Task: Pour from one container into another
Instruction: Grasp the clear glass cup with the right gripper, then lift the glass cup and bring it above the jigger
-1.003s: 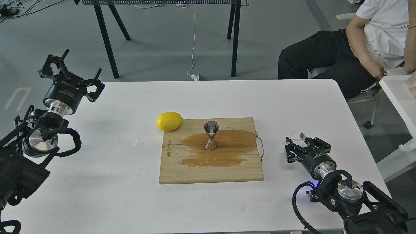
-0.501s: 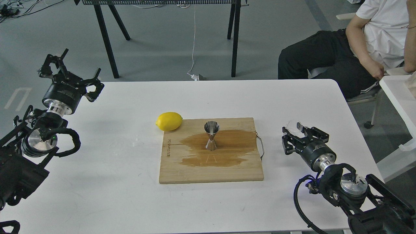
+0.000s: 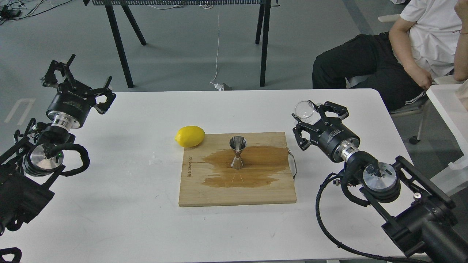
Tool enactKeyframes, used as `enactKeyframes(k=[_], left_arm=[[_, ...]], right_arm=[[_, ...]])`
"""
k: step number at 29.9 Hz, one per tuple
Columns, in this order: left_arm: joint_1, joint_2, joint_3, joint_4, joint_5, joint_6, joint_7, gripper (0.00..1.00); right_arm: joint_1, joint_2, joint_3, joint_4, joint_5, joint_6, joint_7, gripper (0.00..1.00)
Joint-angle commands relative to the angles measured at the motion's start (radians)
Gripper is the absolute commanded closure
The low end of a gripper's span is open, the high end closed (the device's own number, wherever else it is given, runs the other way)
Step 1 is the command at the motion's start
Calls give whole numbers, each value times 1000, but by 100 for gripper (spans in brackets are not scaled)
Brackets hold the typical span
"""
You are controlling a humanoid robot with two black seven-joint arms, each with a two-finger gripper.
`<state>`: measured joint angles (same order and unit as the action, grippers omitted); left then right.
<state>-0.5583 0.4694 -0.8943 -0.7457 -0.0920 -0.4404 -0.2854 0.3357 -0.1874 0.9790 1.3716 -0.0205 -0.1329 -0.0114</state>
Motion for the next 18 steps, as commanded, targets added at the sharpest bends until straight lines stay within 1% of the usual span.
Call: enactKeyframes(k=[1, 9, 15, 18], left_arm=[[0, 0, 0, 0, 0, 0, 0, 0], [2, 1, 2, 0, 0, 0, -1, 0], [3, 1, 2, 2, 0, 0, -3, 0], [3, 0, 2, 2, 0, 0, -3, 0]], right_arm=[[12, 57, -39, 9, -102, -4, -1, 56], [68, 65, -106, 0, -122, -4, 1, 56], [77, 60, -155, -3, -243, -4, 7, 55], [75, 60, -164, -3, -268, -4, 10, 56]])
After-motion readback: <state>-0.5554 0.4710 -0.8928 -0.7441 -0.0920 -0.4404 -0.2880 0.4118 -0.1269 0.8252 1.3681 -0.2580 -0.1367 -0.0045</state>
